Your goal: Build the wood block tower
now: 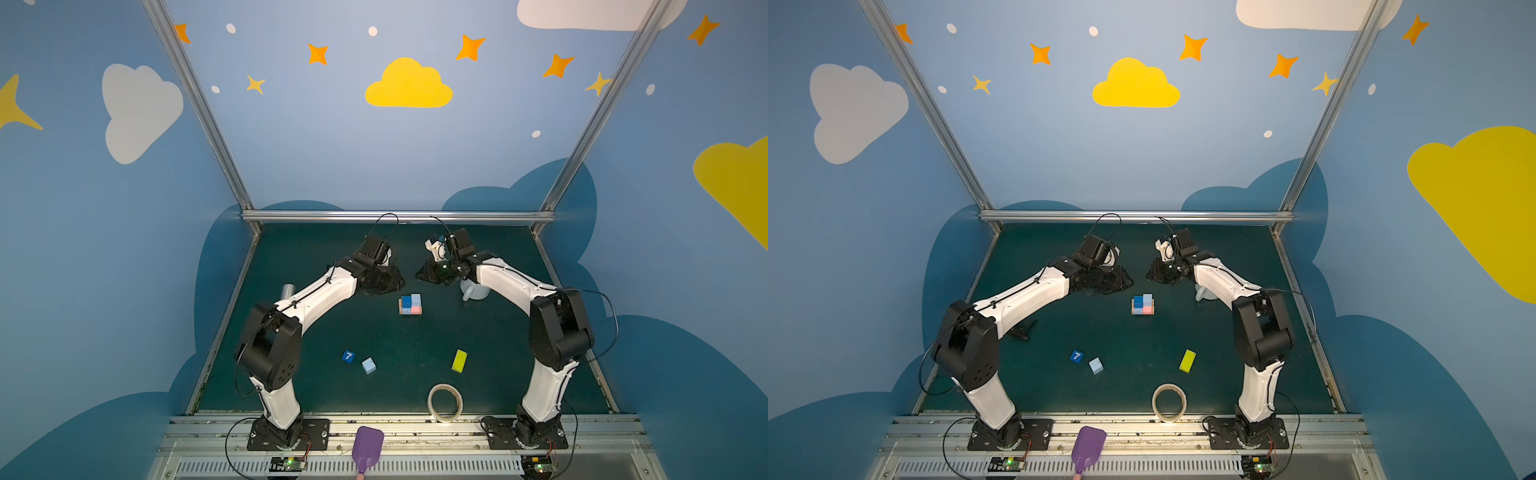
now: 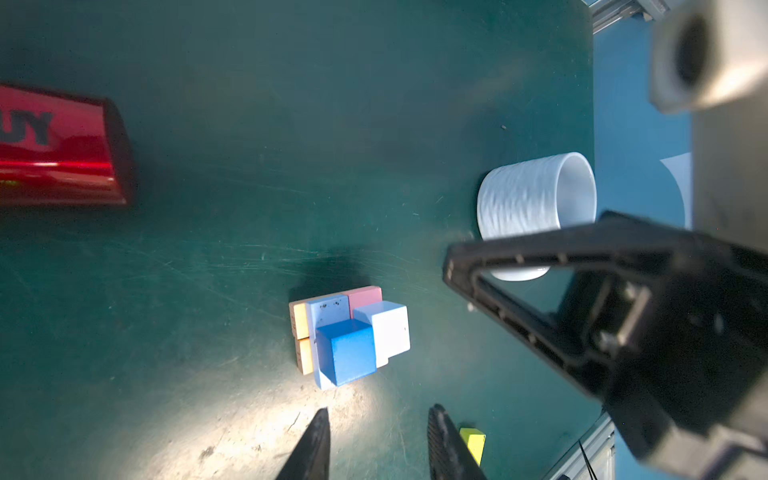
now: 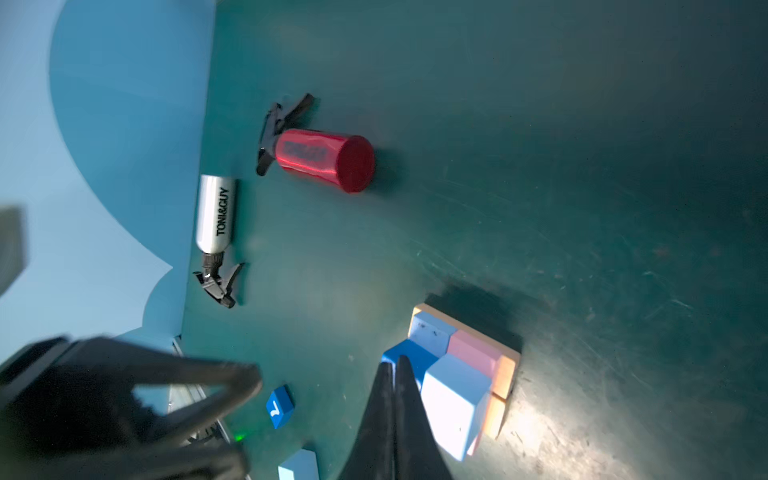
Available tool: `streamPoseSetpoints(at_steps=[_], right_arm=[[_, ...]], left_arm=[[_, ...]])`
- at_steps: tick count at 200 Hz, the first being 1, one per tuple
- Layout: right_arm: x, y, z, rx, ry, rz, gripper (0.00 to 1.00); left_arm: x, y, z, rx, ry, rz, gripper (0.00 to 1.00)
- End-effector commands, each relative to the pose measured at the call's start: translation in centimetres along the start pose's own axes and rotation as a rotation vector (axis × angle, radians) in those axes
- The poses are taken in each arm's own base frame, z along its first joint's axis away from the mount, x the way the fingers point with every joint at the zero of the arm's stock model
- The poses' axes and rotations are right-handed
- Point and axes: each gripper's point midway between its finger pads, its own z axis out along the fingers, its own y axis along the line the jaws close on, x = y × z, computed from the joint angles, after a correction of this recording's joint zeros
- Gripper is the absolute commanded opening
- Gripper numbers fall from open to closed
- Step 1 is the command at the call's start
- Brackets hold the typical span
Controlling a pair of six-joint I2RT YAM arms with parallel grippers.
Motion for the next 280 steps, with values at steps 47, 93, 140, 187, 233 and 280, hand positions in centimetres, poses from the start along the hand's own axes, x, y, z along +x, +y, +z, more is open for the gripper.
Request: streamPoseSetpoints(at_steps=[47, 93, 140, 187, 233, 280], right_arm=[[1.8, -2.0, 2.0, 0.098, 0.166, -0.003, 0.00], [2.3, -2.2, 3.0, 0.114, 0.209, -0.010, 0.00], [3.0, -2.4, 3.7, 0.120, 0.233, -0.007, 0.00], [3.6, -2.5, 4.1, 0.123, 0.251, -0.008, 0.00], [4.0, -2.6, 4.2, 0.123, 0.258, -0.006, 0.00], [4.2, -2.5, 4.2, 0.123, 0.261, -0.007, 0.00]], left_arm=[[0.9, 1.3, -0.7, -0.024, -0.015, -0.027, 0.40], [1.2, 1.5, -0.6, -0.025, -0.012, -0.030, 0.39], [1.3, 1.7, -0.5, -0.033, -0.010, -0.031, 0.39], [1.4, 1.8, -0.4, -0.036, -0.007, -0.032, 0.39], [1.4, 1.8, -0.4, -0.035, -0.006, -0.032, 0.39], [1.4, 1.9, -0.2, -0.039, -0.001, -0.034, 0.39]])
